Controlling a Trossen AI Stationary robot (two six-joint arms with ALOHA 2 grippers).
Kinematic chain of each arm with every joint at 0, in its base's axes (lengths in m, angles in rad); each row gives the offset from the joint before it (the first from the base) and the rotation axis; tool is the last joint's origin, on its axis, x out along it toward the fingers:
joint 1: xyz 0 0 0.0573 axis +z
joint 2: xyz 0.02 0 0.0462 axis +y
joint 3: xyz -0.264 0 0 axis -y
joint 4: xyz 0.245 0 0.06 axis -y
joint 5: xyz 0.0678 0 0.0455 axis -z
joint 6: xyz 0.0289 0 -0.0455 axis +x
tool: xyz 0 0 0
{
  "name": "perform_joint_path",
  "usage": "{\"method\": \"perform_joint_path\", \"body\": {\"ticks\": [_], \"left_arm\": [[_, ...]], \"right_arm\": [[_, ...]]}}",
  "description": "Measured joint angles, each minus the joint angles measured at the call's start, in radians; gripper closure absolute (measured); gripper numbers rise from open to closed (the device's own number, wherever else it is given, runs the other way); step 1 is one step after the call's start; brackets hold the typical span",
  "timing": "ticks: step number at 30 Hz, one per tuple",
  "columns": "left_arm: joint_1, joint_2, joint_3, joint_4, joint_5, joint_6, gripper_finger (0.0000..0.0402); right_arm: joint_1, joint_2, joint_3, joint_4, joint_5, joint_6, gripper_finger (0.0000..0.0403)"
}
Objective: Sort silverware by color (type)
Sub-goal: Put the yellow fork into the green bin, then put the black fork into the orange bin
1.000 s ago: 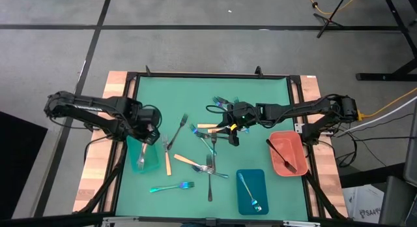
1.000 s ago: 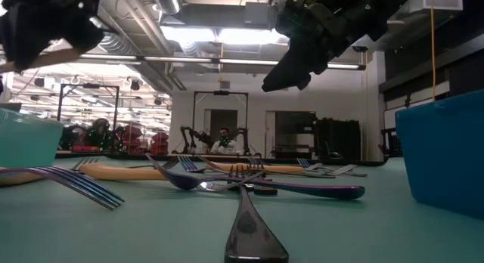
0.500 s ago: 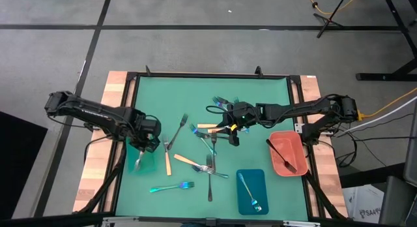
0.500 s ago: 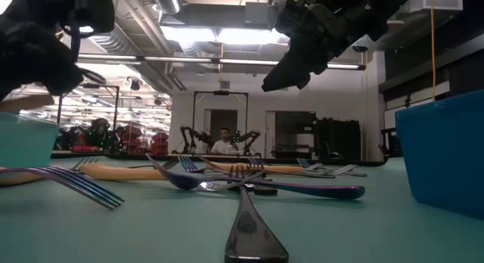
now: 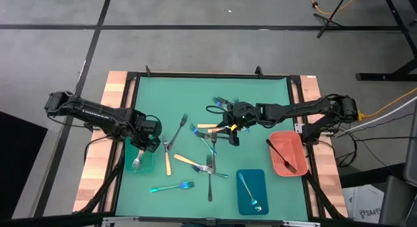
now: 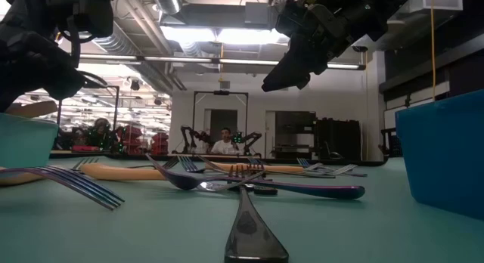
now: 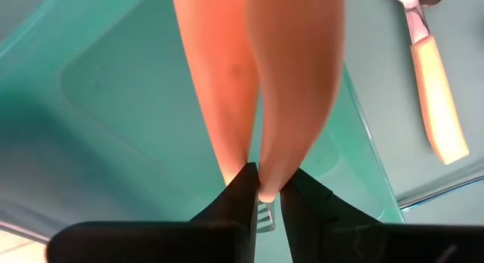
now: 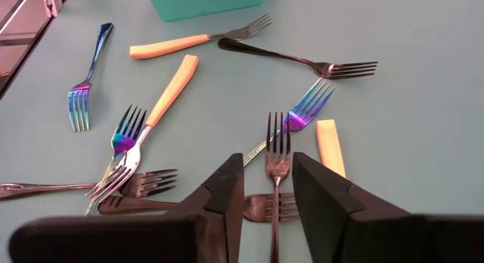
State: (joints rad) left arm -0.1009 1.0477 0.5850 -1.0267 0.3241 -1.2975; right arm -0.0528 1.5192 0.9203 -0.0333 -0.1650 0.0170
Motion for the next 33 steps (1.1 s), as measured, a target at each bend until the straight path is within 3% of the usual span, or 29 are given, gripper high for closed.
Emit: {"method": "perform_joint_path", "body": {"ticks": [6, 16, 27, 33], "left_arm": [[0.0, 0.0, 0.0, 0.0, 0.0, -0.002, 0.0357], [0.0, 0.0, 0.0, 0.0, -0.019, -0.007, 0.0286], [0.0, -0.003, 0.005, -0.001, -0.019, -0.045, 0.0281], [0.0, -0.003, 0.079, 0.0, -0.02, -0.03, 0.0281]], "right_arm": [[0.0, 0.0, 0.0, 0.0, 0.0, 0.0, 0.0297], [0.0, 0.0, 0.0, 0.0, 0.0, 0.0, 0.0297], [0.0, 0.0, 0.0, 0.0, 0.0, 0.0, 0.0297], [0.0, 0.0, 0.0, -0.002, 0.0, 0.0, 0.0297]]}}
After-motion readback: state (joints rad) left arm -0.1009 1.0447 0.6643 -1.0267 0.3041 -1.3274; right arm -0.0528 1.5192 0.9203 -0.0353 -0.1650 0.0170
